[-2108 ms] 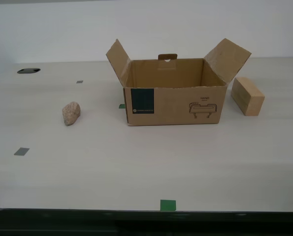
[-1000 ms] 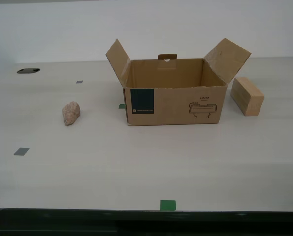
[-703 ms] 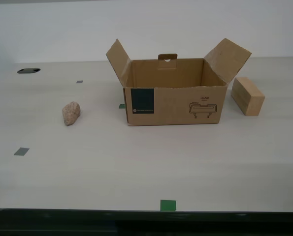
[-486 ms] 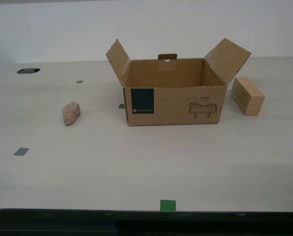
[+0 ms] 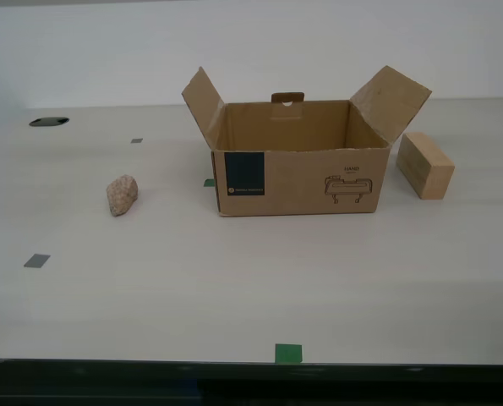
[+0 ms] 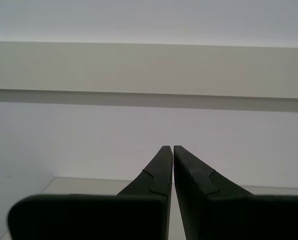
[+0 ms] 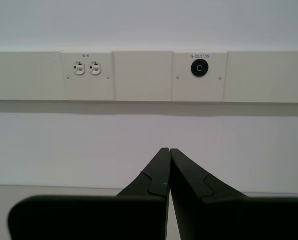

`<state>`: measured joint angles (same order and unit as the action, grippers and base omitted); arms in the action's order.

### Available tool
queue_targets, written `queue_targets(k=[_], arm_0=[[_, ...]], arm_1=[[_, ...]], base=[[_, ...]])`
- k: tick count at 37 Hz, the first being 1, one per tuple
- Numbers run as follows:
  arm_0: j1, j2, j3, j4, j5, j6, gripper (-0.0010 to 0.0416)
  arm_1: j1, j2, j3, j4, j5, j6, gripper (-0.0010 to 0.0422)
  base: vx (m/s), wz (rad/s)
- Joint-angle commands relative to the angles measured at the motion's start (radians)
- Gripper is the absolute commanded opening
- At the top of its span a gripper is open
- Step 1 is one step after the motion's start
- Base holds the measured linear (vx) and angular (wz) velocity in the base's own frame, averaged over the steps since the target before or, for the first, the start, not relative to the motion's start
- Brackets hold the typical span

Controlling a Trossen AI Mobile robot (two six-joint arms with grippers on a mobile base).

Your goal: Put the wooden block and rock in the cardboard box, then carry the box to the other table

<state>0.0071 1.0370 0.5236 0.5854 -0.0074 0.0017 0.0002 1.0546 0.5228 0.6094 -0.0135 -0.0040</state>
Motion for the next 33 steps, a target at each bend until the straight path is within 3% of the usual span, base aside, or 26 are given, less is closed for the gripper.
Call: queue_targets(k=[1, 33], arm_0=[[0.0, 0.0, 0.001, 0.005, 0.001, 0.0, 0.0], [0.0, 0.0, 0.001, 0.004, 0.001, 0.001, 0.0]], arm_1=[[0.0, 0.0, 0.0, 0.005, 0.0, 0.001, 0.0], [0.0, 0.0, 0.0, 0.006, 0.0, 0.001, 0.0]], base=[[0.0, 0.0], [0.0, 0.0]])
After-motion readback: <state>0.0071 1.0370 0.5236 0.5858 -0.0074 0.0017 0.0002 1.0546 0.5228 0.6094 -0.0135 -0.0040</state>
